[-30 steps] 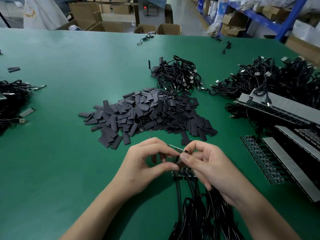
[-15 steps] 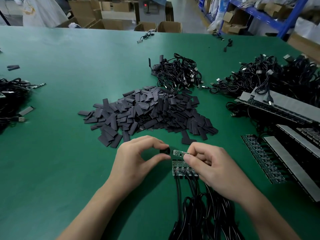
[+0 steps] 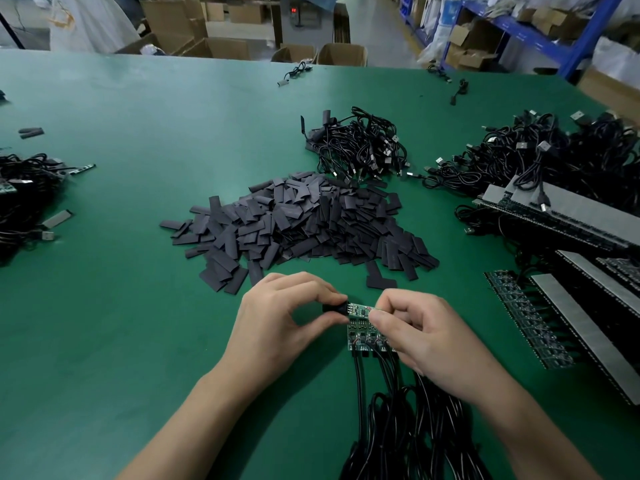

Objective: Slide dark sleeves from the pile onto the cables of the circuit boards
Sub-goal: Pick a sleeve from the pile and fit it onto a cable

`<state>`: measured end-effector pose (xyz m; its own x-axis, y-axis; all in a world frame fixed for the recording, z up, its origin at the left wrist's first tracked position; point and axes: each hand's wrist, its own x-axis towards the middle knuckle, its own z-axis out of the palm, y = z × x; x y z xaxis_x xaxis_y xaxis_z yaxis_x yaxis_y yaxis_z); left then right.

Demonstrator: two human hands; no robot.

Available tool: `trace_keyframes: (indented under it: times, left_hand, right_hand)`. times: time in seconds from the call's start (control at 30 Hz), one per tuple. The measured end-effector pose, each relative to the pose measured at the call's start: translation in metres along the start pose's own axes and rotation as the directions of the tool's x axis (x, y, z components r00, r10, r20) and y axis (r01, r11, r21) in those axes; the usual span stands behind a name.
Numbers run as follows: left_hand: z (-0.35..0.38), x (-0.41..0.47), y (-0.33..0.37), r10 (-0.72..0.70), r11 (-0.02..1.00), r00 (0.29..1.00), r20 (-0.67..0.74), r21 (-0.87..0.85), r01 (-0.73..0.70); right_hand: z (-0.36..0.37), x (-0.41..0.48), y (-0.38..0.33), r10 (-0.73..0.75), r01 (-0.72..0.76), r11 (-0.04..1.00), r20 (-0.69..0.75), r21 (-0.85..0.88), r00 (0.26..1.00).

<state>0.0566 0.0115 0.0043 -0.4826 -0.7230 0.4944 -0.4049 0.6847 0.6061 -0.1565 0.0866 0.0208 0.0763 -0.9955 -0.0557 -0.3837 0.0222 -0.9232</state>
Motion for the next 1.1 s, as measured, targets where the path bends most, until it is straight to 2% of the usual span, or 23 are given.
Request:
trace_keyframes:
  times: [0.13,0.27,0.33,0.5,0.63,0.77,0.87,1.0,1.1]
  left_hand:
    - [0.0002,0.0002,-0.0027,0.045,0.998,0.999,0.004,0.048,-0.045]
    - [0.0019,-0.0003,-0.0056,0.169,0.968,0.985,0.021,0.182,-0.17]
    - [0.003,-0.0004,-0.0058,0.198,0.96,0.98,0.026,0.196,-0.199]
    - [0.002,-0.0004,-0.0059,0.19,0.967,0.981,0.033,0.165,-0.193]
    - [0.0018,0.0003,-0.0053,0.191,0.969,0.98,0.061,0.146,-0.198]
    - [0.0028,-0.0008,-0.0034,0.14,0.983,0.989,0.049,0.114,-0.144]
    - [0.0047,-0.0015,-0.0018,0.1,0.994,0.994,0.045,0.044,-0.102]
    - [0.007,-0.0019,0.0009,0.122,0.992,0.991,0.051,0.036,-0.124]
    - [0.0067,-0.0014,0.0008,0.087,0.996,0.995,0.039,-0.031,-0.086]
  right_hand:
    - [-0.0004,-0.0008,-0.0004,0.009,-0.009,1.0,-0.002,-0.014,1.0]
    - [0.0003,-0.001,0.0003,0.021,-0.02,0.998,0.003,-0.058,1.0]
    - [0.0001,-0.0008,0.0005,0.032,-0.032,0.999,0.006,-0.039,0.999]
    - [-0.0006,0.0001,-0.0018,0.072,-0.074,0.991,0.023,0.107,0.997]
    - [-0.0014,-0.0003,-0.0036,0.087,-0.087,0.988,0.007,0.13,0.996]
    - [-0.0013,-0.0003,-0.0055,0.109,-0.113,0.976,0.031,0.187,0.993]
    - [-0.0004,0.0003,-0.0022,0.096,-0.101,0.983,0.036,0.154,0.995]
    - [0.0039,0.0016,0.0024,0.053,-0.054,0.998,0.028,0.012,0.998]
    - [0.0001,0.0008,0.0022,0.019,-0.019,1.0,0.039,-0.001,0.999]
